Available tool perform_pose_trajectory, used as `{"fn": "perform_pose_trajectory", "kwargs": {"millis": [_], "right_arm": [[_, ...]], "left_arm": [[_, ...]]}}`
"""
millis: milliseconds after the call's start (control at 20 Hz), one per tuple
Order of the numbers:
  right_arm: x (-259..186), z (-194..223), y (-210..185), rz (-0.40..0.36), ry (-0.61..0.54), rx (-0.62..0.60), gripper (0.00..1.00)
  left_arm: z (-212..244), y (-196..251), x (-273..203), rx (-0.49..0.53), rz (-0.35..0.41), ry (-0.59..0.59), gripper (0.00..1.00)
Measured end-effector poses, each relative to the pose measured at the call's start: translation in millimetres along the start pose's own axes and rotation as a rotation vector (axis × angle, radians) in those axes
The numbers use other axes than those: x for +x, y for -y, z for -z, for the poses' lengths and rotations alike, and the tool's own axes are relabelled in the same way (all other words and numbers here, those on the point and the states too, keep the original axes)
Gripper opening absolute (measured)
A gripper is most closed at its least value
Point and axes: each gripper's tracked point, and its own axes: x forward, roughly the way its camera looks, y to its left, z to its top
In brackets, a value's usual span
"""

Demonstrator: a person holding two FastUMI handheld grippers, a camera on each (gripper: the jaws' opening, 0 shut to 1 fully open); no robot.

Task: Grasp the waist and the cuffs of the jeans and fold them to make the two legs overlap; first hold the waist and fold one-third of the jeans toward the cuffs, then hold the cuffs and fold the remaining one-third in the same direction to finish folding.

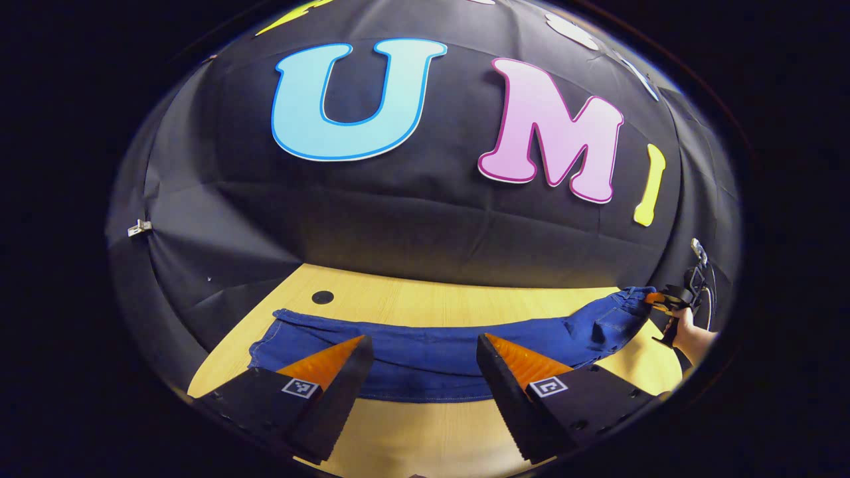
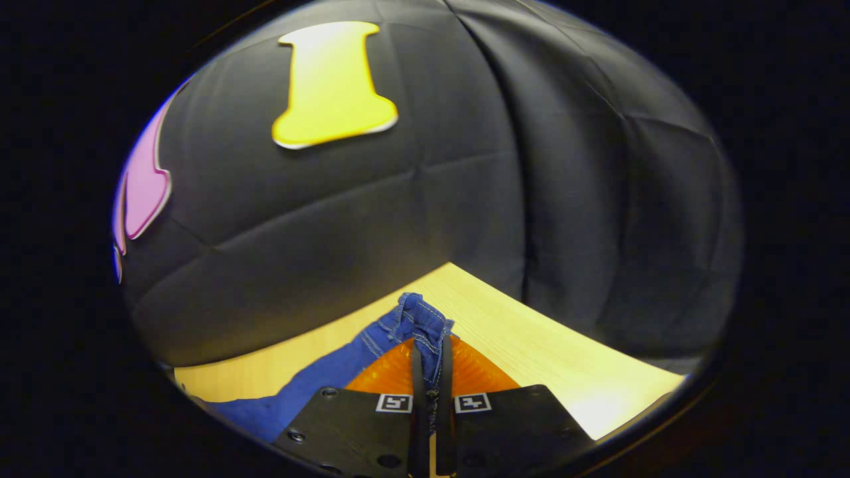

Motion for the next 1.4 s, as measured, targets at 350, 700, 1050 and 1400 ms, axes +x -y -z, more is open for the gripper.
{"fn": "perform_pose_trajectory", "kwargs": {"millis": [350,700,1050,1400], "right_arm": [[-78.3,-6.1,-29.7,-0.279,0.129,-0.109,0.07],[-40.3,89.0,6.6,-0.613,0.083,-0.22,0.07],[99.4,230.3,143.9,-0.739,-0.23,-0.394,0.33],[95.1,173.8,214.7,-0.736,-0.043,-0.465,0.96]], "left_arm": [[16.1,-1.8,-23.9,-0.051,0.007,0.007,0.99],[43.8,-43.9,-47.1,-0.162,-0.07,0.009,0.99],[53.3,-134.9,-43.8,-0.36,-0.217,0.098,0.99],[78.6,-258.3,16.7,-0.32,-0.422,0.032,0.96]]}}
